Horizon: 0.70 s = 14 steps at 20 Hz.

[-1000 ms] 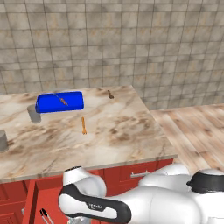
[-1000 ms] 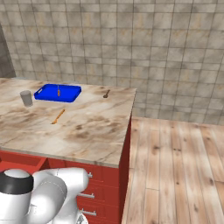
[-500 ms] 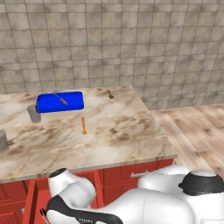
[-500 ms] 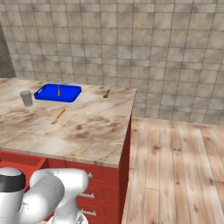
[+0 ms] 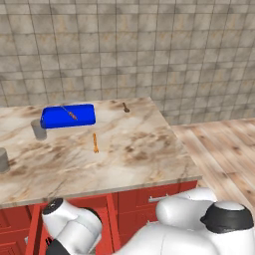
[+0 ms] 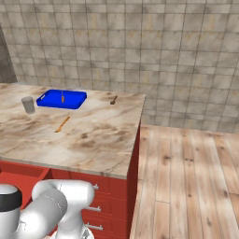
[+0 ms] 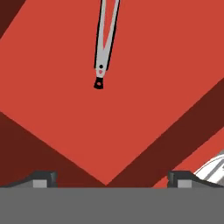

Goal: Take the tongs from the drawer on the left and place them on the dining counter next to the tray containing the kebab skewer.

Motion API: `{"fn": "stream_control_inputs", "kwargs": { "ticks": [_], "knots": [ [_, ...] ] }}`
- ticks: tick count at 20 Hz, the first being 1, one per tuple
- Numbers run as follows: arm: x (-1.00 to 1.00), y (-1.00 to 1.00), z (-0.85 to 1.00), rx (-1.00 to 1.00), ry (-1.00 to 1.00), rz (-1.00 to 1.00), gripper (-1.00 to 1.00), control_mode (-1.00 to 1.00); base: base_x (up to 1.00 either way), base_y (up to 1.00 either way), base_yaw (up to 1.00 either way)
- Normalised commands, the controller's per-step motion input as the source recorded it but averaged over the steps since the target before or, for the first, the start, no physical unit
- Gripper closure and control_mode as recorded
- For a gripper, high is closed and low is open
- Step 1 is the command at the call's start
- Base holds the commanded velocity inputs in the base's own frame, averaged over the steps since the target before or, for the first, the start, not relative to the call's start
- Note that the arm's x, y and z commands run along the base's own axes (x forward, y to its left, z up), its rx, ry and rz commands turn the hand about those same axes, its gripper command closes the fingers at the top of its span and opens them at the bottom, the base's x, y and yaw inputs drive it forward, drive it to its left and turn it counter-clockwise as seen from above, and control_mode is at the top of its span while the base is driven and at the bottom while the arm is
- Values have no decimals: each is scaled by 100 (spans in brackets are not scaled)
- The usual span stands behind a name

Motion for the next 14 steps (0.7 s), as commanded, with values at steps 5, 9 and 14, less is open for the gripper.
{"fn": "stream_control_inputs", "kwargs": {
  "ticks": [5,9,14],
  "knots": [
    [13,0,-22,0,-12,-8,-100,-100,0,0,0],
    [19,-6,-17,2,-1,-5,-100,-100,0,0,0],
    [29,-4,-22,3,0,-3,-100,-100,0,0,0]
  ]
}}
